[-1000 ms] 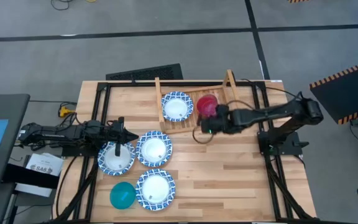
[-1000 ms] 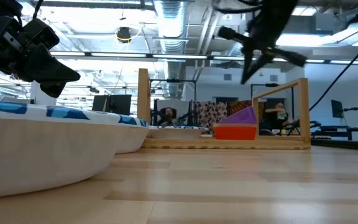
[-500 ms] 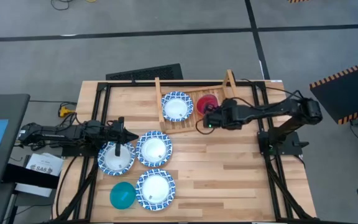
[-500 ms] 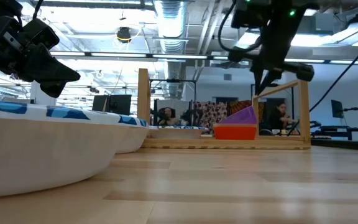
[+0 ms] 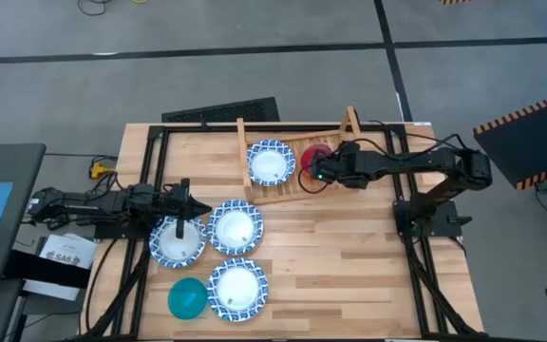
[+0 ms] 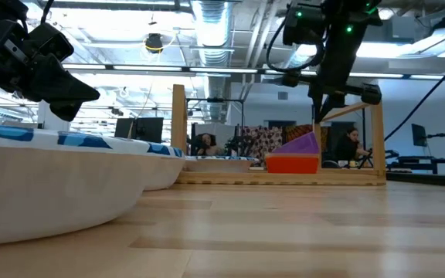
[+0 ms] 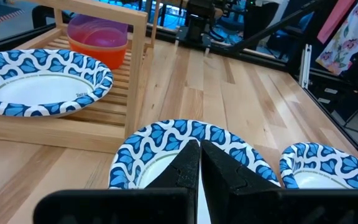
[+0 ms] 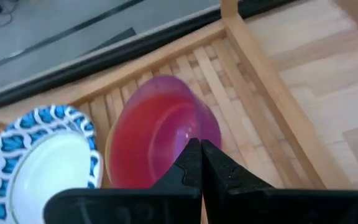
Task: Place and stack bowls onto a shelf
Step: Stack the purple transparent bowl on top of the yellow transparent bowl on the shelf
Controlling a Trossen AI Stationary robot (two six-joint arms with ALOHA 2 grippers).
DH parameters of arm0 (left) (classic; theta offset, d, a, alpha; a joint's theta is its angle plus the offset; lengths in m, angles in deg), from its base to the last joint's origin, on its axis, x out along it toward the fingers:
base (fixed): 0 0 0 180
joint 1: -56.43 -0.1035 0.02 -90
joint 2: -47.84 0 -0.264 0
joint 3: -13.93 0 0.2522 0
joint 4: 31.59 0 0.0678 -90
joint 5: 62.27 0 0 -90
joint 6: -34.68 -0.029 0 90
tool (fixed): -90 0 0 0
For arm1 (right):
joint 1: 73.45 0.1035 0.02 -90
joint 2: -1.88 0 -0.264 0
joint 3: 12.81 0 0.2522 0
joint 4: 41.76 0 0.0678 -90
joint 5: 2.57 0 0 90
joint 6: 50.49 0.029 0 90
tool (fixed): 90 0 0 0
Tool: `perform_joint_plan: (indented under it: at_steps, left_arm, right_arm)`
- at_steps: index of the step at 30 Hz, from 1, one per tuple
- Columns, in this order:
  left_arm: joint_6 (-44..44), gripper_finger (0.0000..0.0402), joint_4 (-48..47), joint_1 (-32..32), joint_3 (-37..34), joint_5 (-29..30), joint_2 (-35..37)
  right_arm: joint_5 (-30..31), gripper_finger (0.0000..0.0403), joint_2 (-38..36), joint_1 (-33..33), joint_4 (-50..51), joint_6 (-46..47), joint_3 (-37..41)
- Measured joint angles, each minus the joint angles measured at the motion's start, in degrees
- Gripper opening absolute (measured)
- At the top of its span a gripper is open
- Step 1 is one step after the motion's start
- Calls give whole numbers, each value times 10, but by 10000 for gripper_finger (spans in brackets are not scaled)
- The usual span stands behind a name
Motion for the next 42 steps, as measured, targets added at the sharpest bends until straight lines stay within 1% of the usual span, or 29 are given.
perform_joint_plan:
  at_steps: [4,8,15,17,20,22,25,28,30,35,39,42]
  left_arm:
    - [0,0,0,0,0,0,0]
    - [0,0,0,0,0,0,0]
    - [0,0,0,0,0,0,0]
    - [0,0,0,0,0,0,0]
    - [0,0,0,0,0,0,0]
    - [0,0,0,0,0,0,0]
    - [0,0,0,0,0,0,0]
    - [0,0,0,0,0,0,0]
    - [0,0,0,0,0,0,0]
    - [0,0,0,0,0,0,0]
    - [0,0,0,0,0,0,0]
    - [0,0,0,0,0,0,0]
  right_arm:
    - [0,17,-1,0,-1,0,9]
    - [-25,17,-1,0,-2,-12,14]
    - [-38,17,2,29,-16,-39,-7]
    - [-43,17,3,36,-50,-69,-9]
    - [-61,17,3,45,-113,-139,-10]
    - [-70,17,3,47,-121,-187,-10]
    - [-72,17,2,36,-107,-251,-5]
    - [-106,17,2,13,-123,-312,16]
    - [-136,17,2,0,-153,-343,31]
    - [-152,17,2,-11,-247,-371,75]
    - [-150,17,2,-12,-271,-373,103]
    - [-148,17,2,-11,-288,-384,111]
